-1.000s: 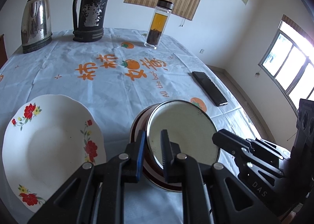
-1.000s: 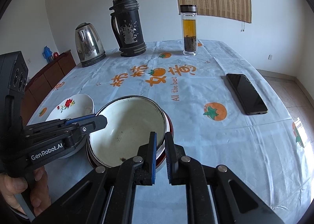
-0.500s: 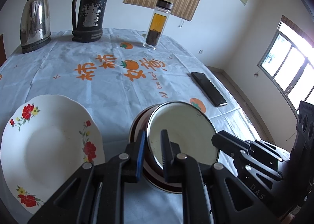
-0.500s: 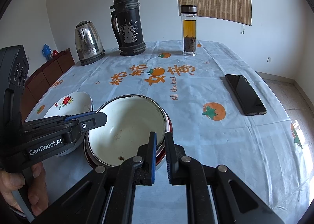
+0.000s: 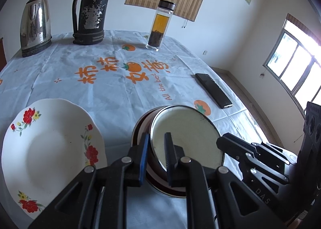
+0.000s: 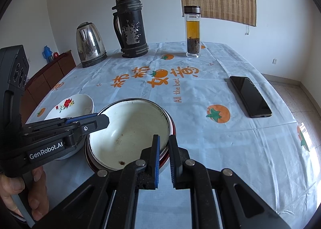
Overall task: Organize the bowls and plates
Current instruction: 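Hold the enamel bowl seated in the pink bowl with the right tool, then open the right tool and pull it back from the enamel bowl rim, then close the right tool on the rim of the nested bowl stack, then lift the nested bowl stack off the table with the right tool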
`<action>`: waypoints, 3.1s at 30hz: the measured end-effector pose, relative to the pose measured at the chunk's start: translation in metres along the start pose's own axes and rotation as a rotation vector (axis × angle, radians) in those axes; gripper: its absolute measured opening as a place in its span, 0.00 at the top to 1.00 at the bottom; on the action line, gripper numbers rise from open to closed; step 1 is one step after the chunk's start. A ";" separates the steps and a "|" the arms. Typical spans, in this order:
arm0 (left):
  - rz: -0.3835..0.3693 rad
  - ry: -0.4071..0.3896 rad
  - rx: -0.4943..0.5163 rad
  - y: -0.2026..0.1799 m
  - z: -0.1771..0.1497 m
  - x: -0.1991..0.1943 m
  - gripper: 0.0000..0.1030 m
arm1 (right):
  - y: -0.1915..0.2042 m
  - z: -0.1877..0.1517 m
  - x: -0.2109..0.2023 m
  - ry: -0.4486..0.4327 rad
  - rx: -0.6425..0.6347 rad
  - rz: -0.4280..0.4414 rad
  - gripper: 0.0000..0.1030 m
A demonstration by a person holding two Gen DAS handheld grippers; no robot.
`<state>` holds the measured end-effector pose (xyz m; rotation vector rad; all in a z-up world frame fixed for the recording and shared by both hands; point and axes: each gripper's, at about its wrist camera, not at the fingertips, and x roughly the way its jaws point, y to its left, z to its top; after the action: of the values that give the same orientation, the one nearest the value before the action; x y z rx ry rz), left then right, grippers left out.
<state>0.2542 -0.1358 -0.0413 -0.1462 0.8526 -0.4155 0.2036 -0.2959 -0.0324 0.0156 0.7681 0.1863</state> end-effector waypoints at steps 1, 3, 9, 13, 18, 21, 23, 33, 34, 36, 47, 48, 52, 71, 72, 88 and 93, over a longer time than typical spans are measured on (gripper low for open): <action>-0.001 0.000 0.000 0.000 0.000 0.000 0.88 | 0.000 0.000 0.000 -0.001 0.000 -0.001 0.89; -0.002 -0.001 0.003 0.000 0.000 0.000 0.87 | -0.001 0.000 0.000 -0.001 0.003 0.001 0.89; 0.004 -0.004 0.010 -0.001 0.000 -0.001 0.87 | 0.000 0.000 0.000 -0.002 -0.007 -0.005 0.89; -0.012 -0.006 0.016 -0.004 -0.001 -0.001 0.75 | 0.001 0.000 0.000 -0.003 -0.017 -0.010 0.87; -0.012 -0.011 0.031 -0.007 -0.001 -0.002 0.70 | 0.006 -0.001 -0.001 -0.004 -0.042 -0.012 0.81; -0.014 -0.011 0.030 -0.006 -0.001 -0.002 0.70 | 0.008 -0.001 0.000 -0.005 -0.047 -0.014 0.80; -0.030 -0.012 0.028 -0.006 0.000 -0.002 0.63 | 0.008 -0.001 -0.001 -0.005 -0.051 -0.014 0.79; -0.008 -0.087 0.079 -0.015 0.000 -0.016 0.29 | 0.015 -0.001 -0.017 -0.075 -0.077 -0.017 0.48; -0.005 -0.080 0.079 -0.015 0.000 -0.014 0.29 | 0.015 -0.001 -0.017 -0.074 -0.078 -0.019 0.48; -0.003 -0.070 0.076 -0.014 0.000 -0.011 0.29 | 0.015 -0.001 -0.016 -0.072 -0.080 -0.026 0.48; 0.014 -0.055 0.051 -0.004 -0.002 -0.008 0.29 | 0.004 -0.004 -0.015 -0.069 -0.044 -0.029 0.48; 0.013 -0.054 0.050 -0.004 -0.002 -0.008 0.29 | 0.004 -0.004 -0.015 -0.070 -0.043 -0.032 0.48; 0.018 -0.043 0.038 0.001 -0.002 -0.008 0.29 | 0.001 -0.004 -0.015 -0.073 -0.030 -0.030 0.48; -0.027 0.066 0.020 0.004 -0.015 0.010 0.41 | -0.012 -0.006 0.015 0.021 0.091 0.061 0.52; -0.028 0.069 0.019 0.004 -0.015 0.011 0.41 | -0.011 -0.006 0.016 0.024 0.094 0.065 0.54; 0.035 0.038 0.037 0.001 -0.016 0.008 0.55 | -0.003 -0.005 0.015 0.015 0.079 0.005 0.68; 0.036 0.034 0.037 0.000 -0.016 0.006 0.55 | -0.001 -0.003 0.010 0.012 0.071 0.005 0.68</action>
<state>0.2456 -0.1373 -0.0555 -0.0895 0.8792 -0.4010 0.2089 -0.2952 -0.0416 0.0834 0.7867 0.1640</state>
